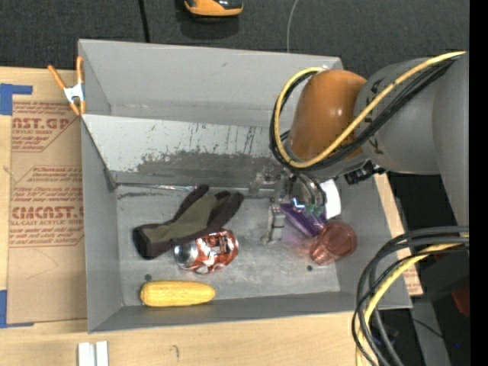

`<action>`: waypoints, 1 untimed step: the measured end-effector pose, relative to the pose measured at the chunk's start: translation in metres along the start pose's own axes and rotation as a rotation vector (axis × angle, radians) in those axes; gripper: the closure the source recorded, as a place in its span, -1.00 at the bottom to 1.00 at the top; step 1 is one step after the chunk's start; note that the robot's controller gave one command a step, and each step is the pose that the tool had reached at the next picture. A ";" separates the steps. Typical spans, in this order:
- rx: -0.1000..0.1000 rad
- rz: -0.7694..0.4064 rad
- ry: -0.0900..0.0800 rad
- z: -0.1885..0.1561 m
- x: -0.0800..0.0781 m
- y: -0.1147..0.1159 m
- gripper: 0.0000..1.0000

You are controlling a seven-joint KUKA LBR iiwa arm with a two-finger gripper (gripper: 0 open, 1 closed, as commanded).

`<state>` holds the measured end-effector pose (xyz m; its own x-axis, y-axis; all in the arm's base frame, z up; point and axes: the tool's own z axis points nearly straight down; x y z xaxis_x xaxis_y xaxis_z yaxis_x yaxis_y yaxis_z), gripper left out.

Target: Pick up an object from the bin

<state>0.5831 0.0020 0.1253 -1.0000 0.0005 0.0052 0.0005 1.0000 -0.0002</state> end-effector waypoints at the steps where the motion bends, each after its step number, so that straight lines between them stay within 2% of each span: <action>1: 0.000 0.000 -0.007 -0.005 -0.001 0.000 -1.00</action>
Offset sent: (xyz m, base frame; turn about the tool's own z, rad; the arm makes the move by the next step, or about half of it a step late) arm 0.0076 0.0980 -0.0553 0.0101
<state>0.5846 0.0021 0.1302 -1.0000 0.0005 -0.0016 0.0005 1.0000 -0.0001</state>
